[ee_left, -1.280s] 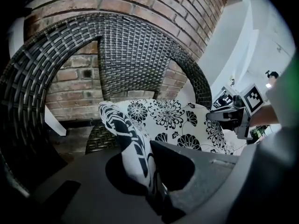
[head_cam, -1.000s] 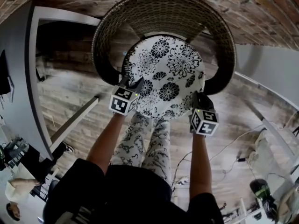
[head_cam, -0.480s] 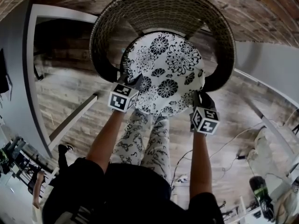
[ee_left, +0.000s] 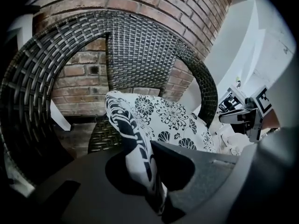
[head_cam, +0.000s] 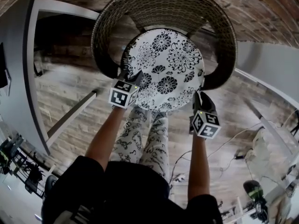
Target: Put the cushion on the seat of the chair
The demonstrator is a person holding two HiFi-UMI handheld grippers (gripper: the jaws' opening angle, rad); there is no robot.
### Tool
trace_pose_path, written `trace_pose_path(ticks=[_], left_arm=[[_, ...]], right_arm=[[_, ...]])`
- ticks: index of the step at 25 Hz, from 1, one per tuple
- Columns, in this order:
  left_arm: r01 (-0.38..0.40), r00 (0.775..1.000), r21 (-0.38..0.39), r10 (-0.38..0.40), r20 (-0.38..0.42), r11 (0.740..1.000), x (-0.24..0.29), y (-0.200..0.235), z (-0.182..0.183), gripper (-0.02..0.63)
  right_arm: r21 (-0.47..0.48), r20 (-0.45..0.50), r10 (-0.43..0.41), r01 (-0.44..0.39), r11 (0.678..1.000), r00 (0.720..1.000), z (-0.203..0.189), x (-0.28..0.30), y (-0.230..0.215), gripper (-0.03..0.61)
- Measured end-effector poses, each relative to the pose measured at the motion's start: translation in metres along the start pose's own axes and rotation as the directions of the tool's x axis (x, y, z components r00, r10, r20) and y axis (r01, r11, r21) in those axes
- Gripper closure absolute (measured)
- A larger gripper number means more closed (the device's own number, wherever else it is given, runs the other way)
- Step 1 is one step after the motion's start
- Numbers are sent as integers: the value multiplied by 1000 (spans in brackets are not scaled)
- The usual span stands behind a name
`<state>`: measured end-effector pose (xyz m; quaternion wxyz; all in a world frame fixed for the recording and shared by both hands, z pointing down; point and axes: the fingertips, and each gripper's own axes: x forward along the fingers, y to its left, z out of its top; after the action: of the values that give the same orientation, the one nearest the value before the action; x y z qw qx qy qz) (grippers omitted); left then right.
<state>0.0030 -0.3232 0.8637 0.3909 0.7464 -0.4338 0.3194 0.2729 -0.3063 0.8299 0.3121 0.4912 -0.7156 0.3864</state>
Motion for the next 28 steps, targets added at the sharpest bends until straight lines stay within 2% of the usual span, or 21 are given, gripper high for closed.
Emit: trace_pose_path(ticks=[7, 16, 23, 28], left_arm=[[-31, 999, -25, 31, -10, 999, -2, 6, -7, 600], [-80, 996, -19, 79, -49, 997, 5, 18, -17, 534], [-148, 986, -5, 148, -74, 989, 3, 29, -18, 427], [-190, 979, -3, 189, -78, 982, -4, 36, -19, 376]], right_arm=[[61, 52, 31, -34, 998, 998, 8, -13, 11, 471], [88, 107, 68, -78, 993, 992, 19, -24, 25, 469], [89, 123, 79, -90, 992, 989, 23, -28, 30, 463], [88, 133, 84, -96, 991, 988, 24, -30, 32, 462]])
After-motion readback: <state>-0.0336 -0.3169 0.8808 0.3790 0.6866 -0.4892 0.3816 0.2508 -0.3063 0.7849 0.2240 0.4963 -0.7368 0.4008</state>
